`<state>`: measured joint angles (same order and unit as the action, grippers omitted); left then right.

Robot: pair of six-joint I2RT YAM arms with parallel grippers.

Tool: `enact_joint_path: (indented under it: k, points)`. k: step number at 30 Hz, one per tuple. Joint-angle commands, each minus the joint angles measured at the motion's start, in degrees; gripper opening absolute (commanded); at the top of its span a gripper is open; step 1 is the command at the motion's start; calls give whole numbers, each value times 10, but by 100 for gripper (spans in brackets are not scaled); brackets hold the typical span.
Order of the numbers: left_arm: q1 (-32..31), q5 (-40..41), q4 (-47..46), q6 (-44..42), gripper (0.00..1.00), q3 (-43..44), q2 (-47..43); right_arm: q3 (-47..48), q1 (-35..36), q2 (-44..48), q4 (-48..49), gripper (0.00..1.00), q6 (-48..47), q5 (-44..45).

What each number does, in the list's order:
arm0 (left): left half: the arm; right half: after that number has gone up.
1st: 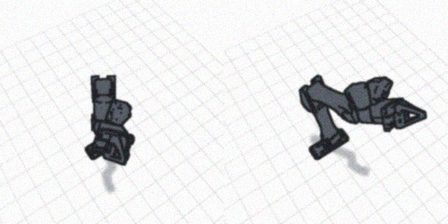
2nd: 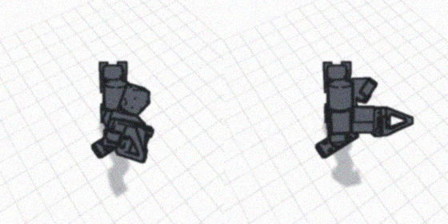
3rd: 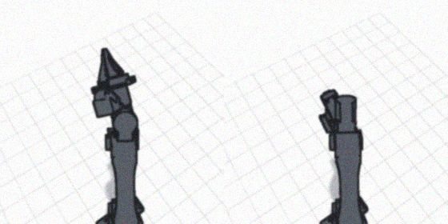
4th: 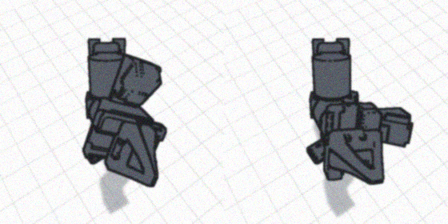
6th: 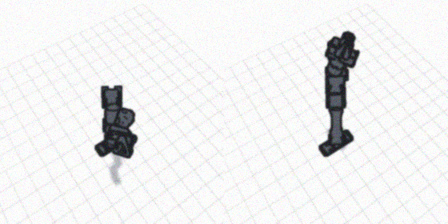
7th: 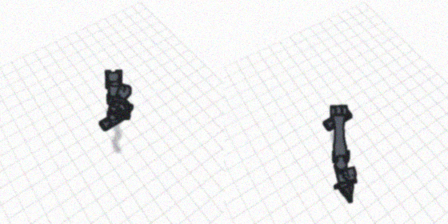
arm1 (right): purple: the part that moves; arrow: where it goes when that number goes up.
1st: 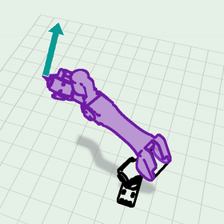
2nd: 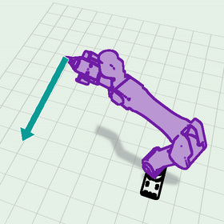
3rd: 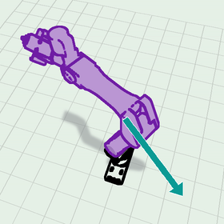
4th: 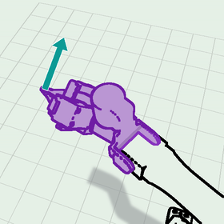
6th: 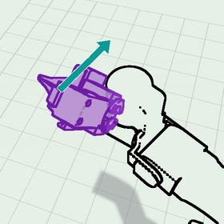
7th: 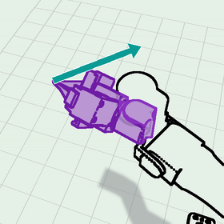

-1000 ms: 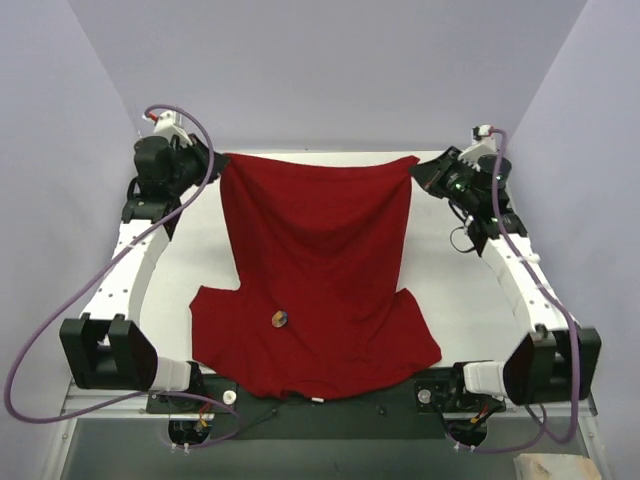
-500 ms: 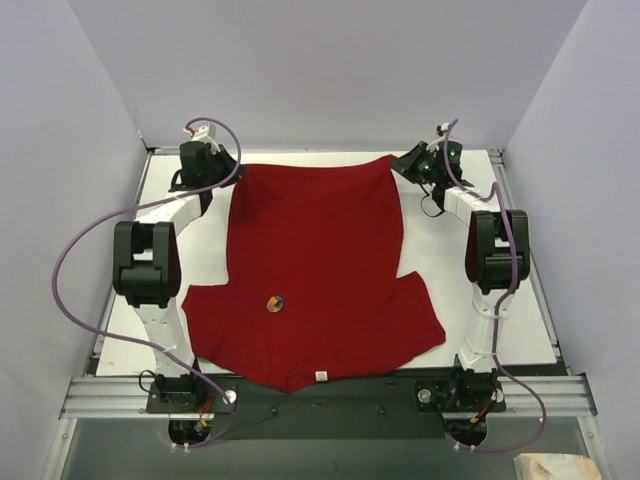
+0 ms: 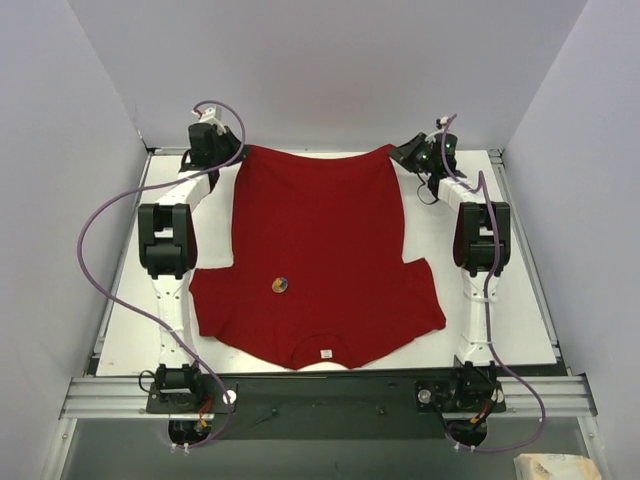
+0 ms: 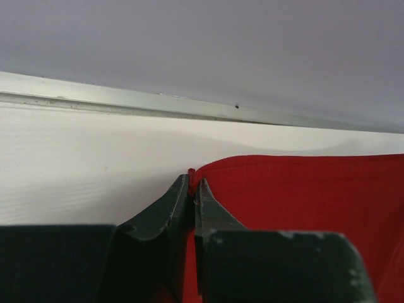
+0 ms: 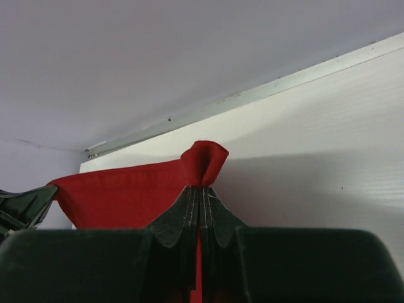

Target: Pin the brooch onto the clothing

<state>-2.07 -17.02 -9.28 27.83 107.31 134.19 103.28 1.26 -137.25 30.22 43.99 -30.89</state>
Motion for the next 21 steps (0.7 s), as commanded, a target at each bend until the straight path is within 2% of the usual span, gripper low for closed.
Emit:
enact_joint_path:
  k: [1, 2, 4, 5, 6, 7, 8, 9, 12, 13, 16, 18, 21]
  points:
    - [6, 0, 45, -9, 3, 101, 52, 67, -11, -30, 19, 0, 26, -6]
    - [6, -2, 61, -8, 14, 118, 62, 71, -11, -35, 15, 0, 36, -1]
    - [7, -3, 83, -5, 30, 176, 91, 75, -11, -42, 18, 7, 48, 11]
    - [7, -4, 117, -5, 47, 195, 99, 73, -11, -42, 23, 13, 57, 14]
    - [7, -3, 131, -4, 55, 227, 105, 70, -28, -39, 25, 33, 60, 22]
    - [7, 0, 145, -6, 62, 231, 106, 61, -30, -30, 27, 44, 62, 26]
    - [7, 2, 147, -6, 87, 229, 100, 54, -33, -23, 27, 55, 62, 29]
    - [7, 6, 146, -5, 97, 222, 91, 46, -35, -14, 27, 69, 55, 31]
    - [7, 16, 119, -9, 97, 153, 15, 6, -35, 52, 15, 88, 26, 36]
    - [7, 17, 102, -9, 97, 105, -3, -17, -33, 66, 10, 91, 21, 39]
    - [7, 16, 74, -6, 97, 30, -71, -48, -31, 118, -6, 98, 7, 30]
    - [7, 16, 74, -5, 97, -9, -104, -91, -31, 158, -16, 99, 6, 29]
    - [6, 29, 80, 0, 97, -95, -201, -163, -29, 220, -24, 100, 7, 32]
